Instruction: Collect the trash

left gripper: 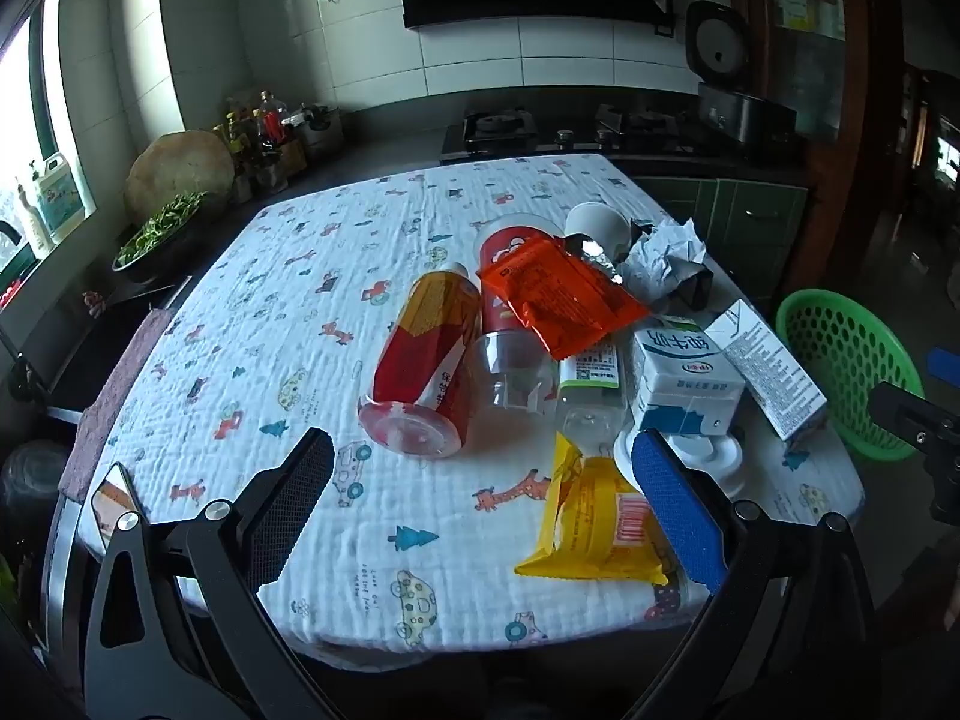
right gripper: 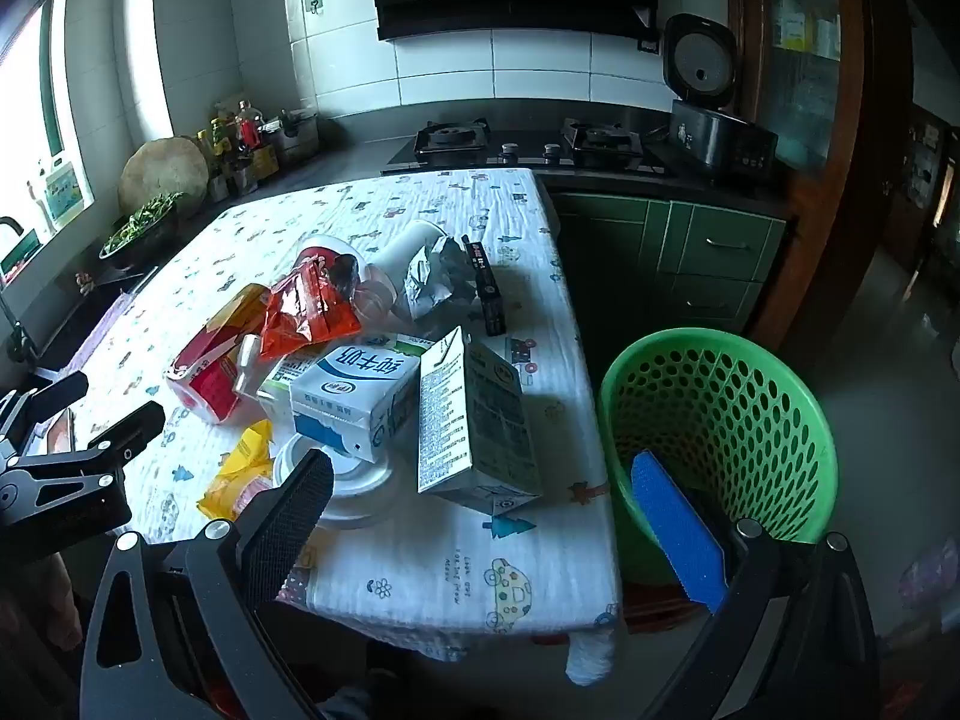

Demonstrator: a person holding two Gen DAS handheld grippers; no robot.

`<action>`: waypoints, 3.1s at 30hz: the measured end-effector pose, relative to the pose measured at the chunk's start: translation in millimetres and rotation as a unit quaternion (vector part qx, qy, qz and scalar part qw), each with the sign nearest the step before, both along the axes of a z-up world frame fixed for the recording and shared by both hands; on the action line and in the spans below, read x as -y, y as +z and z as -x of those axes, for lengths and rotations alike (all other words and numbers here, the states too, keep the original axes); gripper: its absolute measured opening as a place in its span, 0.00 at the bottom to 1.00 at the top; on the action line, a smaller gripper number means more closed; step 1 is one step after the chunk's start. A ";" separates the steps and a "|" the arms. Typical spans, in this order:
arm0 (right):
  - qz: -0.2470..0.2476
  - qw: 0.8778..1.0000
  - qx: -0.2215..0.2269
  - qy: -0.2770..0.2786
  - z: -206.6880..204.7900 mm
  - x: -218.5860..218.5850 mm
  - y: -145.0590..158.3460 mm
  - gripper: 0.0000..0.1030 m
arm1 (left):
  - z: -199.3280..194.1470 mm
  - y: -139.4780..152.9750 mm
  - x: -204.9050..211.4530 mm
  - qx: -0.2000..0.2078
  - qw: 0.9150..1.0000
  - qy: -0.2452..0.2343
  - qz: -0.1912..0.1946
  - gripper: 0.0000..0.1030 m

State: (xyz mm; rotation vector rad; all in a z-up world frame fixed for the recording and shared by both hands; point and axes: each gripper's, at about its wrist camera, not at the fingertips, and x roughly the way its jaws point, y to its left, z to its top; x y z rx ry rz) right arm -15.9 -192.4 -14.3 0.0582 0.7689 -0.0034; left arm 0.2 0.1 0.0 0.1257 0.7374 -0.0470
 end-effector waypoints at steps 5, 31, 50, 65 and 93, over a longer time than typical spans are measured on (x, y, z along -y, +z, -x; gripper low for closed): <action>0.001 1.000 0.002 -0.003 1.0 0.1 -0.4 0.94 | -0.1 0.5 -1.0 0.000 1.000 0.000 0.003 0.95; 0.004 1.000 -0.006 0.004 -3.2 -3.4 -4.2 0.94 | 1.3 -6.4 4.5 -0.013 1.000 -0.002 0.003 0.95; 0.001 1.000 -0.011 0.003 -7.0 -2.1 -7.3 0.94 | -1.4 -9.5 6.0 -0.018 1.000 -0.002 0.003 0.95; -0.002 1.000 -0.012 0.011 -12.2 -2.5 -8.8 0.94 | -2.7 -11.5 3.6 -0.021 1.000 -0.002 0.005 0.95; -0.087 0.990 -0.098 0.048 -82.2 27.4 -54.2 0.77 | -5.9 -24.6 -6.6 -0.046 0.998 -0.028 0.019 0.95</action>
